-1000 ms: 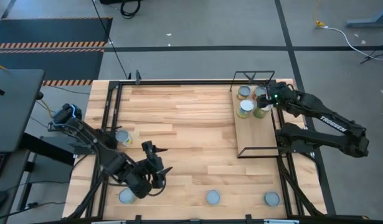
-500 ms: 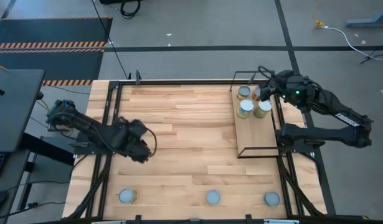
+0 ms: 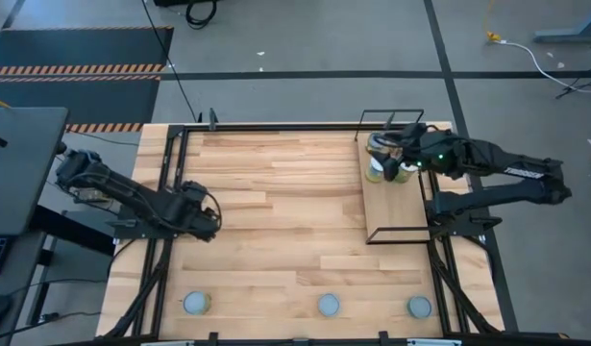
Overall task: Pick and place cans onto a shelf
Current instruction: Put the canned mixed fruit on the shelf
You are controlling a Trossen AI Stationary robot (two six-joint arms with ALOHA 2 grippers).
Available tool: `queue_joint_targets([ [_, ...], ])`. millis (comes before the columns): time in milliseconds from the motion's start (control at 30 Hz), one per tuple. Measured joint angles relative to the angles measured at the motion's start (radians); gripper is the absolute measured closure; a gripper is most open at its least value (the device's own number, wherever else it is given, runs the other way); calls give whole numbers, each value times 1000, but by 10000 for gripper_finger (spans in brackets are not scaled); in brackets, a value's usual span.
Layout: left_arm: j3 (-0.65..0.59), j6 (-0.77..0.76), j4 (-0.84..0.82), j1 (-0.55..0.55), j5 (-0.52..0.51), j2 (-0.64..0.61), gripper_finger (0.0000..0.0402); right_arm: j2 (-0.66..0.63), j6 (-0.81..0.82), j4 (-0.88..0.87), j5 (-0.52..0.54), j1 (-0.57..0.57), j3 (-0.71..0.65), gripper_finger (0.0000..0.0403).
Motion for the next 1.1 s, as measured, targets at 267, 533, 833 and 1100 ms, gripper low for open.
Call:
queue_joint_targets([
  [267,16,87,50,176,175,6,181,81,-8,59,0,45,0,30],
  [533,16,72,111,196,193,22,266,180,-78,126,0,46,0,30],
  [833,17,115,92,196,221,71,306,323,-178,195,-59,43,0,30],
  [1100,62,105,-15,190,343,71,308,403,-241,311,-118,22,0,30],
])
